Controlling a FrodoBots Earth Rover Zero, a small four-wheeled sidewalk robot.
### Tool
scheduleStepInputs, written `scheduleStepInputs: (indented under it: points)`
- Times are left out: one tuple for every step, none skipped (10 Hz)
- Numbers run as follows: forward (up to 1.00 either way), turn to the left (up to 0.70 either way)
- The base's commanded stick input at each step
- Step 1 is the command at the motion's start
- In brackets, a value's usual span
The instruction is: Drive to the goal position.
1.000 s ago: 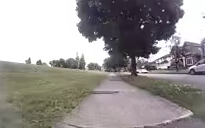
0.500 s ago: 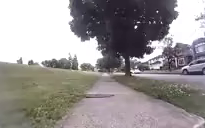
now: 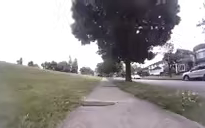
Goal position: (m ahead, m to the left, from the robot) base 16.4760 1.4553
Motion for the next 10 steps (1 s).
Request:
scheduleStepInputs:
  points:
    - [0.70, 0.00]
    - [0.70, 0.00]
    - [0.70, 0.00]
    - [0.70, 0.00]
    - [0.70, 0.00]
    - [0.70, 0.00]
    - [0.70, 0.00]
    - [0.70, 0.00]
    - [0.70, 0.00]
    - [0.70, 0.00]
